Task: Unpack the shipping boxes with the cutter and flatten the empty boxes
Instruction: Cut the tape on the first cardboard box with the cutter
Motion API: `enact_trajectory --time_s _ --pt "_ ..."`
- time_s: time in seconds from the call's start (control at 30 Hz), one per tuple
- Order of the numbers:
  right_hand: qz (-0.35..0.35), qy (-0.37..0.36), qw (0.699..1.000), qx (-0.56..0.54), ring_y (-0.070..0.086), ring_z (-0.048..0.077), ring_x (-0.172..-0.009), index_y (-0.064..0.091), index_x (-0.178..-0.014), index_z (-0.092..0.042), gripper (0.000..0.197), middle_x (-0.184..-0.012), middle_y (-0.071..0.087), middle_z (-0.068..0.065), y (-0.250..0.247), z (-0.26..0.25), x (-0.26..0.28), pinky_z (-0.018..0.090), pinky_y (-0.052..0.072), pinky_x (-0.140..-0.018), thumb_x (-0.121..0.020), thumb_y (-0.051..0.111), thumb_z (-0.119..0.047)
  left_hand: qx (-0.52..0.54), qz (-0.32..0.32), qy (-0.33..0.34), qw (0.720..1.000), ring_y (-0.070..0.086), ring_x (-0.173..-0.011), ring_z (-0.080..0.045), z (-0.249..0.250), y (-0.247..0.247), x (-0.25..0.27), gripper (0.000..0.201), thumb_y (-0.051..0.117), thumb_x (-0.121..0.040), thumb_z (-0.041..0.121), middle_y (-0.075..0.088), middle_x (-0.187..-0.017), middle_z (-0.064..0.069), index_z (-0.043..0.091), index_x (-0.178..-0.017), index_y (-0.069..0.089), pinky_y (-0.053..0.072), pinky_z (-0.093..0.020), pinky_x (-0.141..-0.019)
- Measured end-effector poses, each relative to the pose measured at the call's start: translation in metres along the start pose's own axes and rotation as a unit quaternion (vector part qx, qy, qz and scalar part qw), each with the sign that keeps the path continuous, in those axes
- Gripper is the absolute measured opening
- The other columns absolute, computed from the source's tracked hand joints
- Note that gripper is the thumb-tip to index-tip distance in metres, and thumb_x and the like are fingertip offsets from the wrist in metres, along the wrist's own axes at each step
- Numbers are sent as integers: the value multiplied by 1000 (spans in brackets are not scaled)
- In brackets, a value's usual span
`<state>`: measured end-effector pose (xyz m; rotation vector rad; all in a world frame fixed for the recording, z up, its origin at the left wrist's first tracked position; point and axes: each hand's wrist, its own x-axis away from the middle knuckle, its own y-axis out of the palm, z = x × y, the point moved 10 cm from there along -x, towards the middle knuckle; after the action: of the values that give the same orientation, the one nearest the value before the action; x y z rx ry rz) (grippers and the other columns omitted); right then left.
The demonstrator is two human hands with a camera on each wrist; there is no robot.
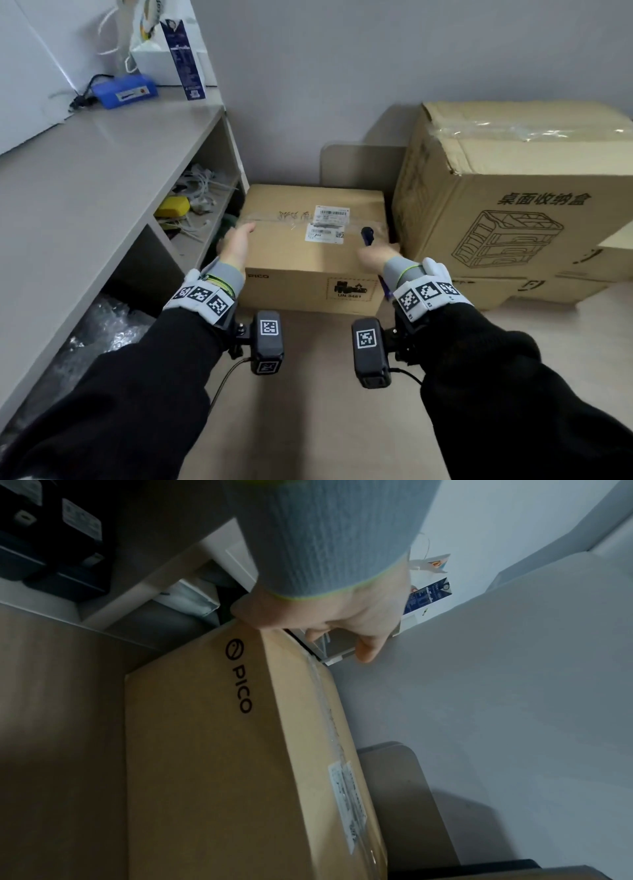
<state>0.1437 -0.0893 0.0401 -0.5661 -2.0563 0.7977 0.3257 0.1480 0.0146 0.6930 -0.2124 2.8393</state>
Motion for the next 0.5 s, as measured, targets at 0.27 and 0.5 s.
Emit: enact_trajectory --time_s 0.27,0.5 --pt "-4 15 1000 0 43 21 -70 37 -77 -14 22 -83 41 7 6 20 22 29 34 -66 -94 39 -26 51 -25 -17 998 61 -83 -19 -8 -10 32 28 48 -95 36 65 -95 -1 15 -106 62 51 -32 -80" --pt "2 -21 999 47 51 36 -111 49 -122 -7 43 -123 49 17 13 55 64 36 43 -94 -89 44 -35 34 -11 -28 999 56 -110 -27 -35 -21 85 36 45 -98 38 59 -120 -7 16 -124 54 45 -38 -99"
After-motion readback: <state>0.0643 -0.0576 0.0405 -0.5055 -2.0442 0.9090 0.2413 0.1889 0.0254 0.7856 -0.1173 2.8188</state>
